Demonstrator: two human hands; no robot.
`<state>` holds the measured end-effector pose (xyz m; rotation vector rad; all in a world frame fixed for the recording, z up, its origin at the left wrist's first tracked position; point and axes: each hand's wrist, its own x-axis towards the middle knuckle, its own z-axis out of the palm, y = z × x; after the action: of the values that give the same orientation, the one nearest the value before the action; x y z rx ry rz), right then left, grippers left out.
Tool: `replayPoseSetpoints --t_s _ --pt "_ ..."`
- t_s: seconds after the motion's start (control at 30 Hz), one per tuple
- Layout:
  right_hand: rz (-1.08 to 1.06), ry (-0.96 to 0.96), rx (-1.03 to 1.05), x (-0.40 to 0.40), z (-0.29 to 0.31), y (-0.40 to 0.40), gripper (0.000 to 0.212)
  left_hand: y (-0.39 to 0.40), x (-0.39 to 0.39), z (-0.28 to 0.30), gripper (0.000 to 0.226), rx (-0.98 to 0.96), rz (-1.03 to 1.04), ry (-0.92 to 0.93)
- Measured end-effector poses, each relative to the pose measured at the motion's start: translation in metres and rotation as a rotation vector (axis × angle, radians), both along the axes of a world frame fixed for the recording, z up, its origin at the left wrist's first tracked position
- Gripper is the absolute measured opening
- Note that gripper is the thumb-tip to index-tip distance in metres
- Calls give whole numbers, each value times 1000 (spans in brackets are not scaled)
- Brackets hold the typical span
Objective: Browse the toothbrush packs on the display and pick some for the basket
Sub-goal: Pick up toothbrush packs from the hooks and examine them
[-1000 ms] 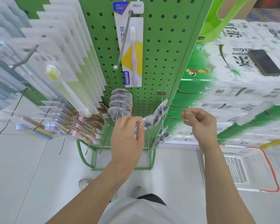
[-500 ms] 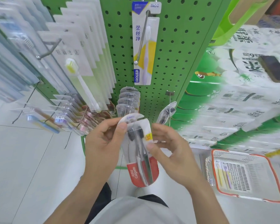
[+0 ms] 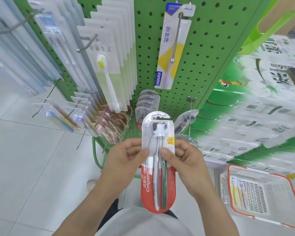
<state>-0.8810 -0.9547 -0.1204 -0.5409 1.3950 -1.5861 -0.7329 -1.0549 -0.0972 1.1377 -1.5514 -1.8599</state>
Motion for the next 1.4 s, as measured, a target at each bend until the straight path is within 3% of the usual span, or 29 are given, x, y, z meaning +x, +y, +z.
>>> replayPoseSetpoints --t_s 0.23,0.5,0.73,0.83,1.03,1.4 --pt "159 11 35 2 -4 4 37 -4 8 2 16 32 136 51" --pt "60 -47 43 10 -10 2 36 -8 16 -10 19 39 -52 -144" --pt "191 -25 111 1 -8 5 32 -9 20 -5 15 50 42 -1" --pt "153 -13 98 1 -8 5 31 -7 21 1 30 117 34 68" --pt "47 37 62 6 -11 4 26 -9 24 -1 15 87 -109 -42" --pt "44 65 47 11 -9 1 33 -5 24 -11 20 31 39 -33"
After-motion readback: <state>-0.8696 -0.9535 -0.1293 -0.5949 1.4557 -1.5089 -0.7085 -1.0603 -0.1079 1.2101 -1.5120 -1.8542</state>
